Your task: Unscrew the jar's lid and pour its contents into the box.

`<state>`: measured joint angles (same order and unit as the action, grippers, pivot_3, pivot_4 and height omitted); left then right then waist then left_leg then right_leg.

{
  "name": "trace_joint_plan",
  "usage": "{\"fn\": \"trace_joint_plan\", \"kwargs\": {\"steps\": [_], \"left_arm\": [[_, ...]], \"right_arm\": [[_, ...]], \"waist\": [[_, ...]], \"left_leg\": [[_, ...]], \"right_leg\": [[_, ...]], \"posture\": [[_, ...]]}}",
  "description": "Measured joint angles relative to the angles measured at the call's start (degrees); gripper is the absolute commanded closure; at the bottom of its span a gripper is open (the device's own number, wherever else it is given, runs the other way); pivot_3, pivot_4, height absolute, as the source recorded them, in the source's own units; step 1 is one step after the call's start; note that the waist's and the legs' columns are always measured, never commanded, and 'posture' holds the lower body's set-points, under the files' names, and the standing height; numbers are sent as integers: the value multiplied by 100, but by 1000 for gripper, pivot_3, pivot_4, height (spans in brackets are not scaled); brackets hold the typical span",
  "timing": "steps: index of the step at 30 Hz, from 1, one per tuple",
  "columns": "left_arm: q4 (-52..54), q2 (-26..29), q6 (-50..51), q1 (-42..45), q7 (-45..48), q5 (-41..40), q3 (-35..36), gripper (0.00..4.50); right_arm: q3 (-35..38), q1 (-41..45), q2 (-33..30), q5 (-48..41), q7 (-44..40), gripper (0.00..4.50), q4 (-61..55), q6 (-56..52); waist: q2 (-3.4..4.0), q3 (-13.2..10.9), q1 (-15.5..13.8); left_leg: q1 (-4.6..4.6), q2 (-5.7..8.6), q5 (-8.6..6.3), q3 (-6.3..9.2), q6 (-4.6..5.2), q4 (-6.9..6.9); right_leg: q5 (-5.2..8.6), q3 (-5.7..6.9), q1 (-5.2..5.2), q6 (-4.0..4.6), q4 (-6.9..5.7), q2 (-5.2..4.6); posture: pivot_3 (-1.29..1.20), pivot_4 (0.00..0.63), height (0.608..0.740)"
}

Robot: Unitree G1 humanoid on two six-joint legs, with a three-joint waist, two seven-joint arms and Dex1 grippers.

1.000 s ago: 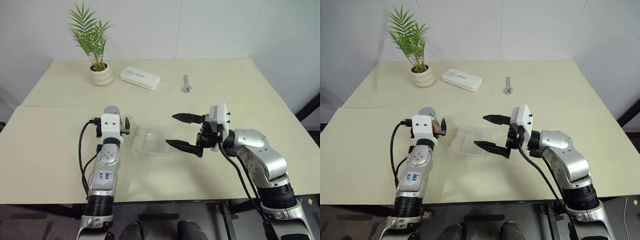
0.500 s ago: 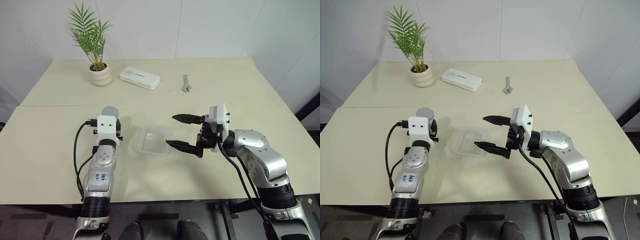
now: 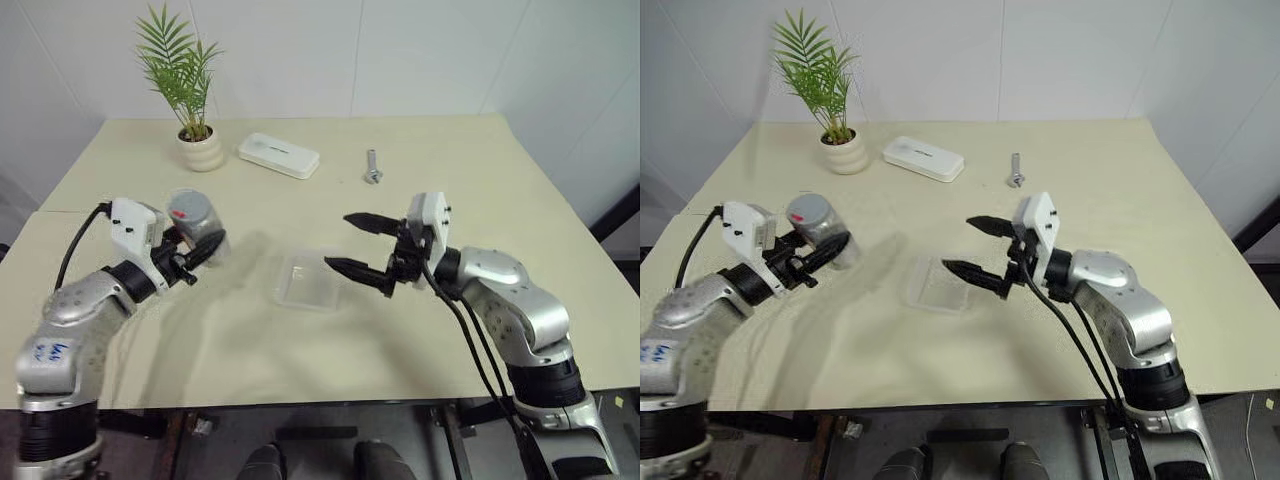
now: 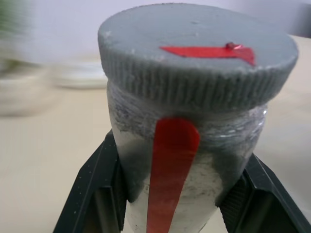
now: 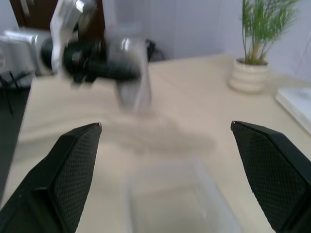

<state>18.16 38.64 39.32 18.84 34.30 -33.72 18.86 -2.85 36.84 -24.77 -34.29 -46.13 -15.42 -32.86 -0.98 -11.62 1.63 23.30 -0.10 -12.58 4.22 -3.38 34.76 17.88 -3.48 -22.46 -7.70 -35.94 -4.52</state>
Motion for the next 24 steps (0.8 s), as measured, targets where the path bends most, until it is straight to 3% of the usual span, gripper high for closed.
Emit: {"fn": "trace_joint_plan", "kwargs": {"steps": [4,11,24], "left_arm": [[40,294,606,291,656,-520,-441,2533],[-55,55,575,767,957,-535,-1058,2533],[-98,25,160,761,1389,-289,-1488,2533]], "right_arm": [[56,600,253,-506,322,0,-269,-614],[-439,1156,558,-484,642,0,-74,-1332],[-831,1472,826,-68,454,0,463,-1324]], "waist": [[0,0,1],[0,0,33],[0,0,20]], "left_leg": [[-2,-4,0,1,0,-26],[0,-4,1,-4,-2,-53],[0,-8,3,-5,-6,-63]], "right_leg": [[6,3,-6,10,5,2],[11,0,-22,15,10,2],[16,1,-31,20,3,7]], "posture": [[0,150,740],[0,150,740],[0,150,740]]}}
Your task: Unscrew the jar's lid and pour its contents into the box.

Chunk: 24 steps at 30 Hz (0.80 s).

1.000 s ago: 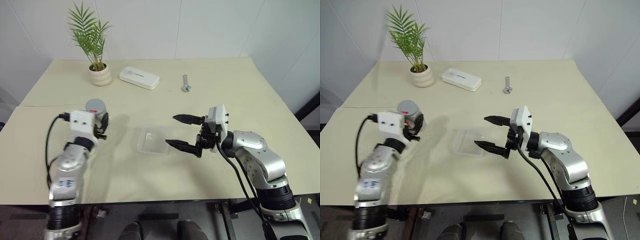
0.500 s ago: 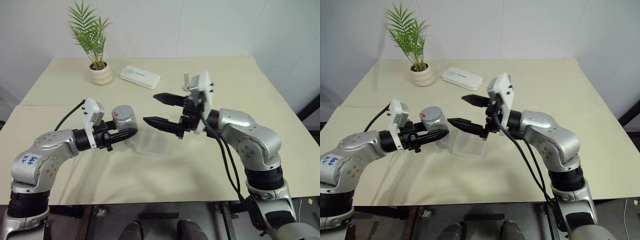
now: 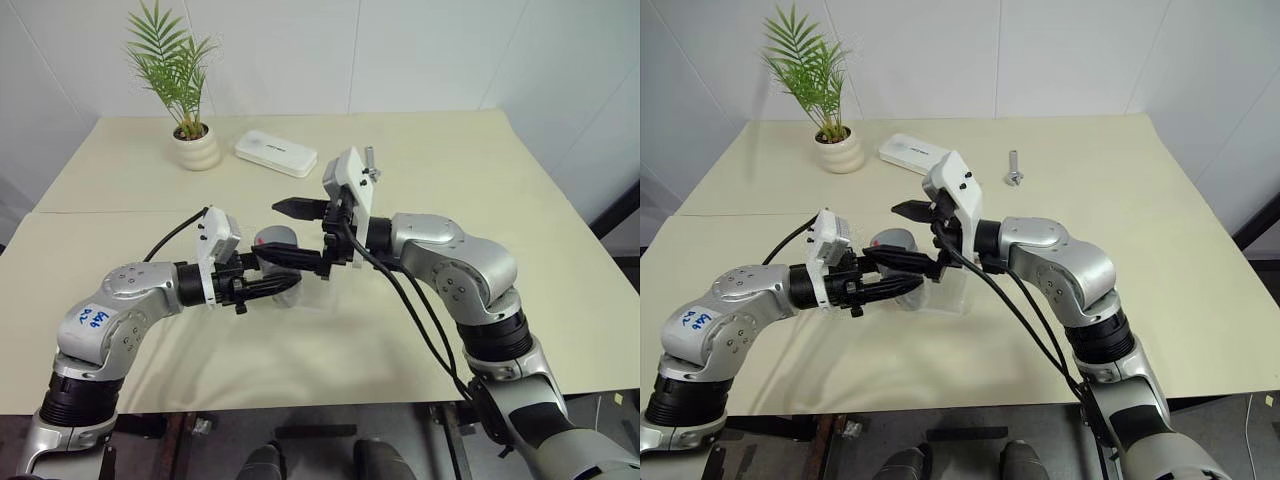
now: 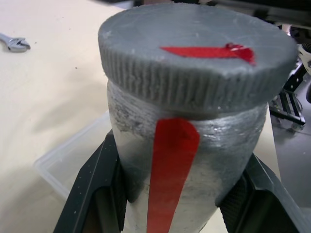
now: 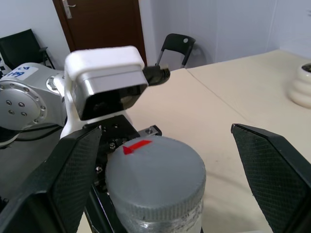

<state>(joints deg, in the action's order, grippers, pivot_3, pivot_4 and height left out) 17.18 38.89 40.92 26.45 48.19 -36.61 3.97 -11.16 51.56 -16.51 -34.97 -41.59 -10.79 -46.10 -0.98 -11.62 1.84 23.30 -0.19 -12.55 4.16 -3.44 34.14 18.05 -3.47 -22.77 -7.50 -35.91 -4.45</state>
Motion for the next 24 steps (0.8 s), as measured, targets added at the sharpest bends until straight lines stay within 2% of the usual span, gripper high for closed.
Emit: {"fn": "trace_joint_plan", "kwargs": {"steps": [2,5,9,18,24], "left_arm": [[2,0,-24,-1,10,14,-5,2533],[17,0,-31,-12,12,33,-6,2533],[25,2,-33,-14,8,56,-5,2533],[27,125,-74,-27,179,77,-22,2533],[-331,137,-1203,60,1396,100,-180,2533]], "right_arm": [[-1,0,3,26,-48,0,4,0],[-3,0,33,56,-118,589,21,-1],[-24,-1,43,70,-242,1966,31,-6],[-23,22,34,74,-533,1987,147,11],[-215,489,-520,-44,-2356,1987,552,574]], "waist": [[0,0,1],[0,0,1],[0,0,1],[0,0,2],[2,-1,9]], "left_leg": [[0,0,0,0,0,0],[0,0,0,0,0,0],[0,0,0,0,0,1],[0,0,0,0,0,1],[-2,0,0,-3,0,2]], "right_leg": [[0,0,0,0,0,0],[0,0,0,0,-2,0],[0,0,0,0,-4,0],[0,1,0,0,-3,1],[0,2,1,0,-2,2]], "posture": [[0,150,740],[0,150,740],[0,150,740],[0,150,740],[0,150,740]]}}
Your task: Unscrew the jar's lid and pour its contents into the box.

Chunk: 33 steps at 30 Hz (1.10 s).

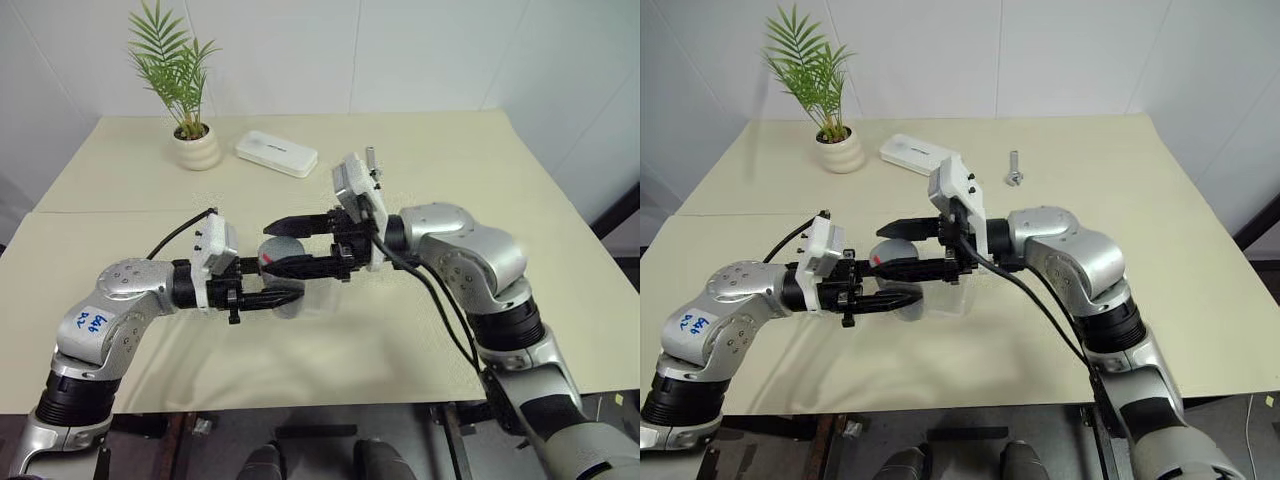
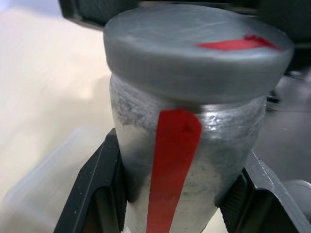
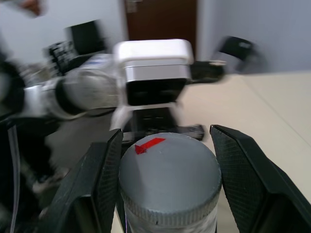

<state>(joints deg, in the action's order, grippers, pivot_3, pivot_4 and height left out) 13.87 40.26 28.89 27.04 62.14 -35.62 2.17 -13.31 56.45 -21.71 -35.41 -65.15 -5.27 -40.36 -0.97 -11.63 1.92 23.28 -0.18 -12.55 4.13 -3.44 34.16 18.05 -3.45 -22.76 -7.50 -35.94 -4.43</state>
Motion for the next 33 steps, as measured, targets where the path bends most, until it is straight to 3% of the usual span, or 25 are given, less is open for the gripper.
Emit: {"fn": "trace_joint_plan", "kwargs": {"steps": [4,9,10,14,22,33], "left_arm": [[-390,-26,-473,255,423,26,-65,2533],[-467,-26,-527,280,393,32,-65,2533],[-463,-26,-524,258,371,28,-63,2533],[-475,57,-512,133,194,11,331,2533],[-359,268,-209,-168,116,-16,477,2533],[-275,158,-54,-186,32,-29,423,2533]], "right_arm": [[-183,515,-6,126,-749,1987,698,464],[-213,632,101,216,-1019,1987,1130,811],[-209,632,121,216,-1024,1238,1165,818],[-51,516,59,235,-1006,30,1371,726],[249,514,166,452,-637,30,1450,1013],[-140,399,750,754,-120,30,905,1006]], "waist": [[0,0,27],[0,0,23],[0,0,24],[0,-1,18],[0,-2,26],[1,-2,29]], "left_leg": [[-1,-6,1,0,-1,3],[3,-7,0,1,-1,2],[3,-7,-1,1,-1,2],[2,-8,-1,1,-2,3],[1,-8,0,1,-2,3],[1,-8,0,1,-3,3]], "right_leg": [[0,0,0,0,-4,6],[1,0,-1,-2,-1,5],[1,-1,-1,-2,-1,5],[1,-1,-3,-2,-6,5],[2,-1,-3,-2,-6,5],[1,-1,-3,-2,-9,5]], "posture": [[0,150,740],[0,150,740],[0,150,740],[0,150,740],[0,150,740],[0,150,740]]}}
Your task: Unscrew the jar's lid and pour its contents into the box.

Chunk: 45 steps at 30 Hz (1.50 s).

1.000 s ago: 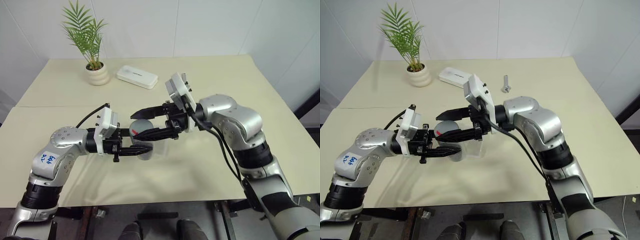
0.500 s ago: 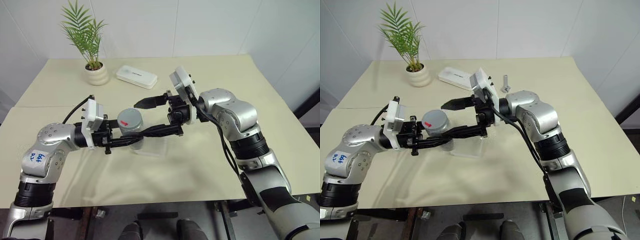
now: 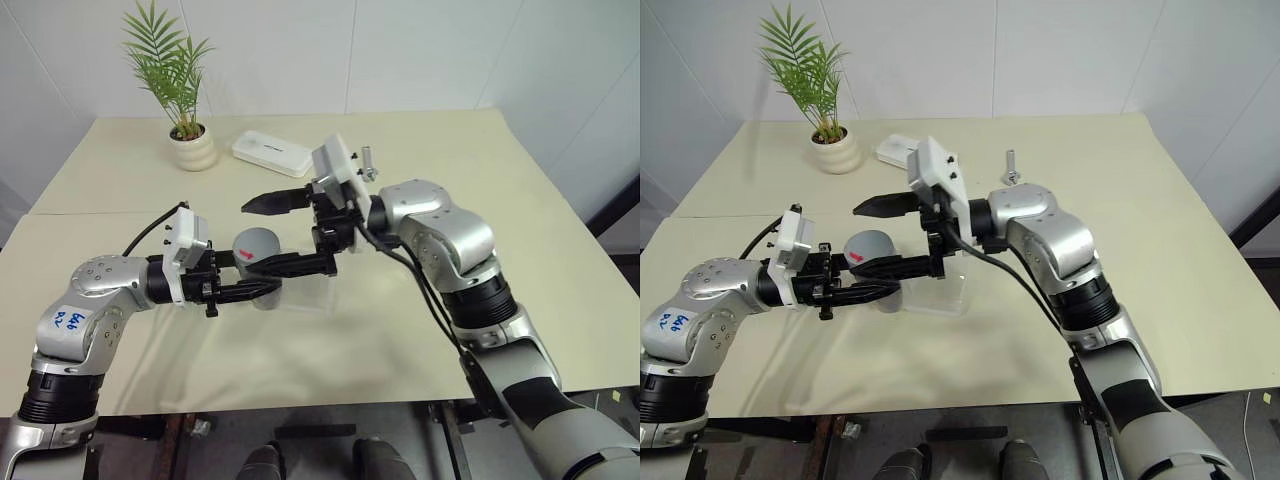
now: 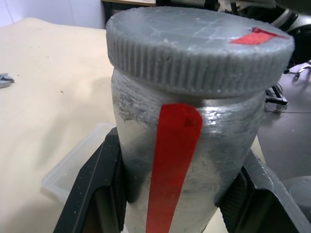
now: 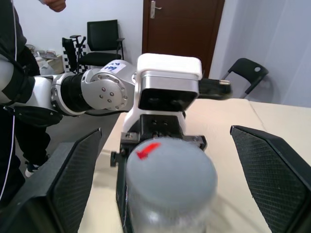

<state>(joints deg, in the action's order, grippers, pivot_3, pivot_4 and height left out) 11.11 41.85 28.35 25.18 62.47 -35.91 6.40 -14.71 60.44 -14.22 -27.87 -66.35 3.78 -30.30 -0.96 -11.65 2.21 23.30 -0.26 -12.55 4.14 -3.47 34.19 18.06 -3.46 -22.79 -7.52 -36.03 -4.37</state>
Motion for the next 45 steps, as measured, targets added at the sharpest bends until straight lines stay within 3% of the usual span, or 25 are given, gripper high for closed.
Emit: {"fn": "trace_joint_plan", "kwargs": {"steps": [6,18,26,34,40,45], "left_arm": [[42,-75,75,-1,-106,-7,-16,2533],[39,-96,123,1,-318,-3,30,2533],[-67,-94,102,-10,-428,66,43,2533],[87,-113,-103,-102,-214,25,71,2533],[76,-113,-111,-89,-185,28,140,2533],[62,-118,-111,-81,-186,31,138,2533]], "right_arm": [[-32,24,192,251,277,30,246,39],[-33,270,249,342,70,30,850,345],[137,400,-190,295,-324,30,1208,444],[722,279,-1044,502,-491,30,1889,536],[837,301,-706,53,-668,30,1256,54],[528,304,-232,24,-353,30,653,-231]], "waist": [[0,0,1],[0,0,15],[0,0,26],[1,-1,15],[3,-2,122],[3,-2,95]], "left_leg": [[-1,0,0,1,0,0],[0,0,0,1,0,0],[0,0,0,0,0,0],[1,1,0,-4,0,-1],[-2,-10,0,-3,0,-1],[-1,-11,1,-1,-2,7]], "right_leg": [[0,0,0,0,-2,0],[0,0,-1,0,-4,0],[0,0,-1,0,-3,0],[0,-3,-1,0,3,-1],[0,-3,-1,0,-7,8],[0,-1,-1,0,-12,9]], "posture": [[0,150,740],[0,150,740],[0,150,740],[0,150,740],[0,150,740],[0,150,740]]}}
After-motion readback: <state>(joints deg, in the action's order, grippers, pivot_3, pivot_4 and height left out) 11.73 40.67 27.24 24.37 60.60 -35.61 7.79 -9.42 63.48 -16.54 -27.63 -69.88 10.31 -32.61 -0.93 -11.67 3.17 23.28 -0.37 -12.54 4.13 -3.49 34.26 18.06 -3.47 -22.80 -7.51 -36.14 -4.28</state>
